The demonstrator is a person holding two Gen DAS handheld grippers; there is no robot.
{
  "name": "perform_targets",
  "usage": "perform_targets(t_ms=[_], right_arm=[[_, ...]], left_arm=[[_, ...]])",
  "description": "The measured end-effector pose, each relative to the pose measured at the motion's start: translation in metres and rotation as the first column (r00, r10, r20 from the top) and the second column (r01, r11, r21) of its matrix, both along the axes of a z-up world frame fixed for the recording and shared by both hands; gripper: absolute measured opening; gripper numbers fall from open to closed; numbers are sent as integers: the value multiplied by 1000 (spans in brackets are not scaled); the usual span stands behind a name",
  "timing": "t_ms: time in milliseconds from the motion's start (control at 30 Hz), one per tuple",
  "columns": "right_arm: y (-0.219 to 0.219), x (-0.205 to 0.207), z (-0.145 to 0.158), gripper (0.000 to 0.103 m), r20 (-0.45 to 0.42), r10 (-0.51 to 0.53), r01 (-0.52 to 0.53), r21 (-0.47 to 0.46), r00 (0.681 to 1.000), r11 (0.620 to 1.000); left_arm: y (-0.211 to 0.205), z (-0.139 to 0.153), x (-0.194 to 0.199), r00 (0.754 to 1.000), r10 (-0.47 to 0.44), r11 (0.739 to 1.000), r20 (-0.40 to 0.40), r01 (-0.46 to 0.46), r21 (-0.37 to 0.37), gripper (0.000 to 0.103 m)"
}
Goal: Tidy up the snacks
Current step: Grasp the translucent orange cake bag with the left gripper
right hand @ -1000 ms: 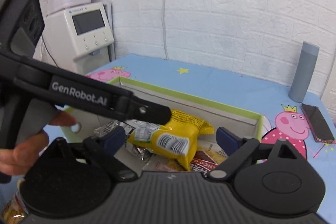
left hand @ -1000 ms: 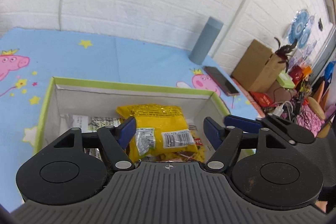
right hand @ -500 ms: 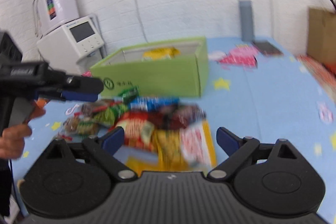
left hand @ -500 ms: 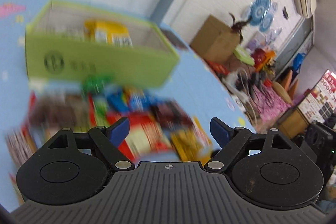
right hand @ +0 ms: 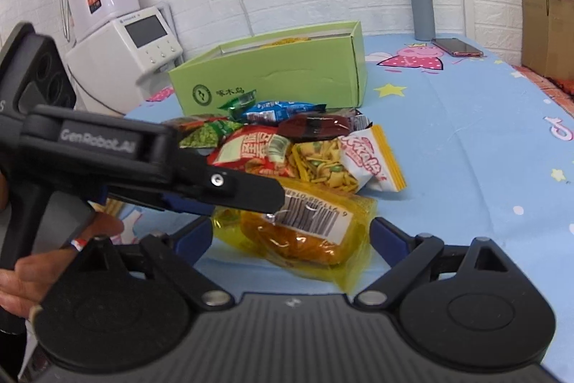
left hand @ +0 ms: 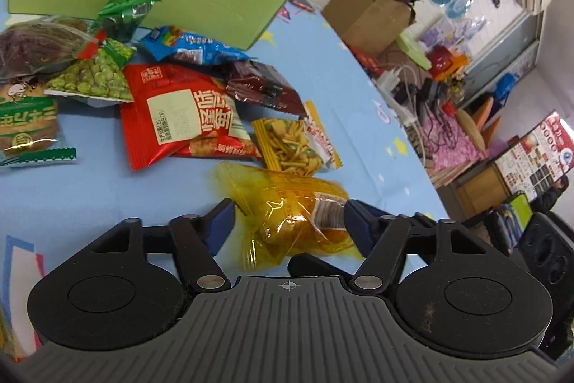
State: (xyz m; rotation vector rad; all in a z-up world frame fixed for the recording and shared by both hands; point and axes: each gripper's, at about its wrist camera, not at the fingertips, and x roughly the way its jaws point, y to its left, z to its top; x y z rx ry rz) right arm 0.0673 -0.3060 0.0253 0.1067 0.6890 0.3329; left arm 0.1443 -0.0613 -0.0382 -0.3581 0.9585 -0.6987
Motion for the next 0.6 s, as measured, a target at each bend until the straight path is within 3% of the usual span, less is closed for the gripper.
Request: perform_targets(t_ms=[100, 333, 467, 600], right_arm=[[0, 0, -2, 94, -8, -11, 11, 1, 1000, 1000], [18, -7, -1, 94, -7, 64, -64, 28, 998, 998], [28, -11, -1, 93, 1, 122, -122, 48, 993, 991], [15, -22, 5, 93, 13, 65, -66, 85, 998, 994]], left_arm=[[2, -4, -4, 1000, -9, 1000, -15, 9, 0, 34], [26, -3, -28, 999, 40, 999, -4, -40, 27, 34], [44, 1, -40, 997, 76, 996, 10, -77, 38, 52], [63, 12, -41, 991, 129, 991, 45, -130, 18, 65]])
